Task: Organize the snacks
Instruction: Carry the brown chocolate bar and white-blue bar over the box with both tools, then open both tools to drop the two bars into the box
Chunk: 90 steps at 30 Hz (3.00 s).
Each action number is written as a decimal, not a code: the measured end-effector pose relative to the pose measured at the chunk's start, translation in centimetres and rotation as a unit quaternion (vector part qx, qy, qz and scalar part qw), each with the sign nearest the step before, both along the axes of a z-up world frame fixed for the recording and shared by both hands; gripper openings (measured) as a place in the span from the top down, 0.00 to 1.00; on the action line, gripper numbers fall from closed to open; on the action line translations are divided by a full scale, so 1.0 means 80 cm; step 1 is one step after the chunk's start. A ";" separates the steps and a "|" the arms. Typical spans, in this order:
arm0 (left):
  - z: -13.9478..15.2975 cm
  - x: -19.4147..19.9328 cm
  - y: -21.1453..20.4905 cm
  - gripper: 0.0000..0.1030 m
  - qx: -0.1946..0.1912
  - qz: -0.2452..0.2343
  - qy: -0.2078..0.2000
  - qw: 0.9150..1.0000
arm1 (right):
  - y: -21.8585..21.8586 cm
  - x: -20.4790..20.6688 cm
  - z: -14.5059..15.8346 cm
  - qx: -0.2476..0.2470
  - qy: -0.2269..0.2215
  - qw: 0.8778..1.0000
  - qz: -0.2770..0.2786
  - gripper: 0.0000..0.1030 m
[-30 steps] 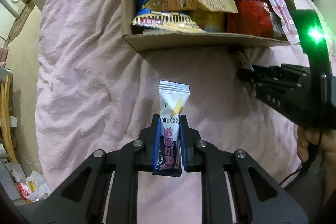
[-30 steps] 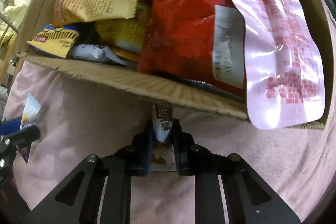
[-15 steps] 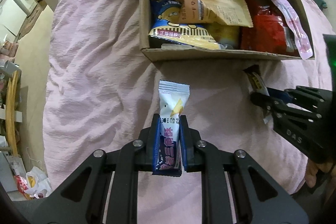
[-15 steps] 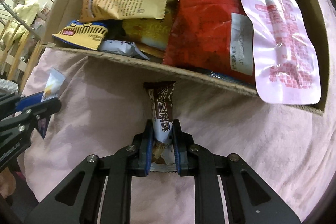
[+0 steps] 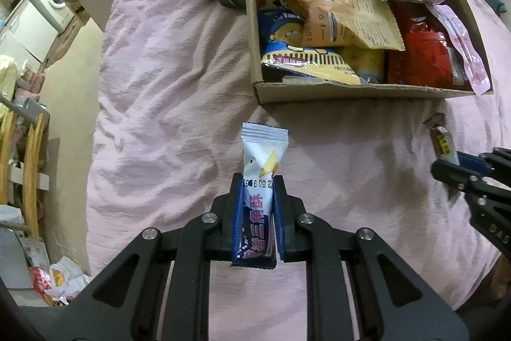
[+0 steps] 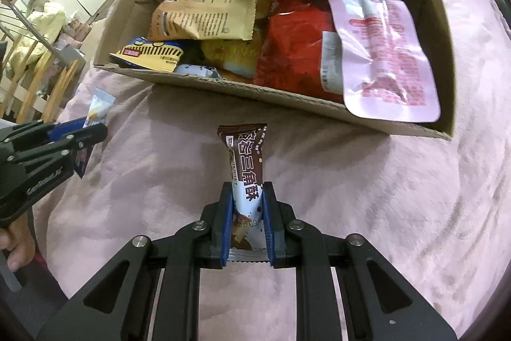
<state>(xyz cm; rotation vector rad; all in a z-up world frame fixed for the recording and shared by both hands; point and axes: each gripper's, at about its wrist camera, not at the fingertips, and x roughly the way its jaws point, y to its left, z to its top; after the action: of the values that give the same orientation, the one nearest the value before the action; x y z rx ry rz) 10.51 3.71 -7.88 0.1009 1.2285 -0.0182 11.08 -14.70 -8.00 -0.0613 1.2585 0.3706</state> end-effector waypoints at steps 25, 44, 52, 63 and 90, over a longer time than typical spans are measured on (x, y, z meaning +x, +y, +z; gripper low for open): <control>0.140 -0.005 -0.005 0.86 -0.023 0.018 -0.135 0.990 | -0.051 -0.016 0.136 0.156 -0.142 0.977 -0.038 0.83; 0.153 0.064 -0.058 0.86 -0.038 0.000 -0.155 0.987 | -0.070 0.059 0.125 0.194 -0.140 0.965 -0.106 0.83; 0.110 0.084 -0.073 0.86 -0.022 -0.016 -0.141 0.990 | -0.036 0.080 0.083 0.155 -0.103 0.978 -0.090 0.83; 0.081 0.099 -0.066 0.86 -0.019 -0.014 -0.130 0.991 | -0.033 0.093 0.051 0.142 -0.061 0.983 -0.100 0.83; 0.115 0.078 -0.052 0.30 -0.012 -0.005 -0.167 0.986 | -0.054 0.076 0.089 0.209 -0.103 0.966 -0.117 0.32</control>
<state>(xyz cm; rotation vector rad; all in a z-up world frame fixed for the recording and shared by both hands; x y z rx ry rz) 16.79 -0.48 1.30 0.0862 0.8916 -0.0238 17.17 -19.06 -0.87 0.3960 0.9480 0.4063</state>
